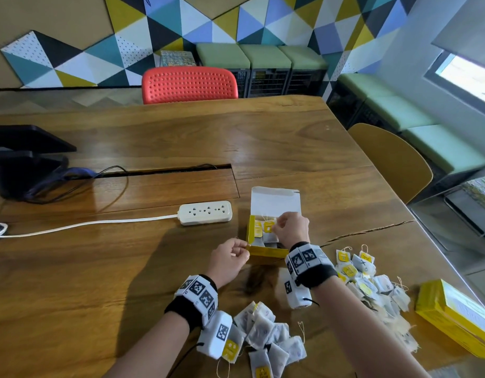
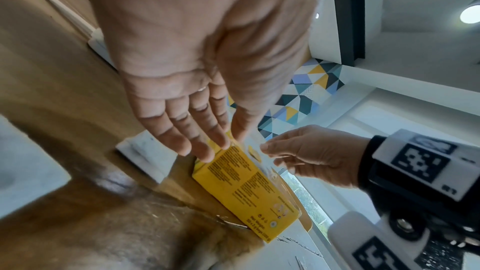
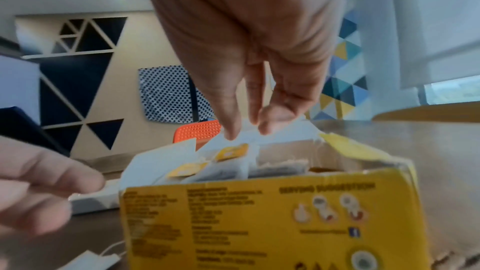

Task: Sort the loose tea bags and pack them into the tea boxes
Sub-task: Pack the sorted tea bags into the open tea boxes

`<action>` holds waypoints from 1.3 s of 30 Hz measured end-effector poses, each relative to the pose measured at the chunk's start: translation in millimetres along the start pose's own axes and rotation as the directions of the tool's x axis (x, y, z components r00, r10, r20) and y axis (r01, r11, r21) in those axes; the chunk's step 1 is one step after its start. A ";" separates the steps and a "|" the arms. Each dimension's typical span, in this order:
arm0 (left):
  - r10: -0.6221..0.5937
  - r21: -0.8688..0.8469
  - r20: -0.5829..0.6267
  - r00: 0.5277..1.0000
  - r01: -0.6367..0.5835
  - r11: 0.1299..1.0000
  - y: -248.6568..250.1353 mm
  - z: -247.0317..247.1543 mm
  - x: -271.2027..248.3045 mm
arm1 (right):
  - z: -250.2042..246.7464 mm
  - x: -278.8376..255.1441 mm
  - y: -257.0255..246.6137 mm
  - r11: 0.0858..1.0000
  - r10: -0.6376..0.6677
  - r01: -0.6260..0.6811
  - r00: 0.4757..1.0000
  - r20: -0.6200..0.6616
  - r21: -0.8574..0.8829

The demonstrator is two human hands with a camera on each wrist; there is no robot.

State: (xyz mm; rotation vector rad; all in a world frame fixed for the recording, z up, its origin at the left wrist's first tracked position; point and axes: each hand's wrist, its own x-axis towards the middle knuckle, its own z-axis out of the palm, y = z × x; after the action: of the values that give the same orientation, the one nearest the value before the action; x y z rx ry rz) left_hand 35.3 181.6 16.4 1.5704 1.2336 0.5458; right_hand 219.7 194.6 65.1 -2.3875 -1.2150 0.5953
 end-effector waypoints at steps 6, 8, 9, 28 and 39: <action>-0.031 0.087 -0.091 0.995 0.039 0.995 -24.5 -16.7 -5.1 | 7.2 -7.2 6.2 0.946 -0.269 0.269 0.963 0.022 -0.182; -0.044 0.158 -0.121 0.992 0.063 0.985 -31.7 -19.8 -5.9 | 10.6 -8.3 6.3 0.936 -0.240 0.256 0.966 0.094 -0.240; -0.038 0.198 -0.135 0.990 0.064 0.978 -35.3 -20.3 -5.1 | 11.2 -9.2 6.4 0.942 -0.231 0.248 0.968 0.101 -0.224; -0.035 0.547 -0.058 0.998 0.061 0.835 -25.0 -13.7 11.3 | 30.8 -124.5 68.6 0.904 -0.209 0.388 0.766 0.608 -0.179; -0.362 -0.218 0.163 0.918 0.391 0.894 -9.4 -31.2 -13.8 | 24.6 -126.4 70.6 0.952 -0.240 0.300 0.859 0.452 -0.065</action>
State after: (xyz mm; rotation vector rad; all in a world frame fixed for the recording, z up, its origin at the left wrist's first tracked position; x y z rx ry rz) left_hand 0.6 182.3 22.8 1.0999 1.2850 0.3320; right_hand 185.6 55.7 32.1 -2.1869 -1.7978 1.0256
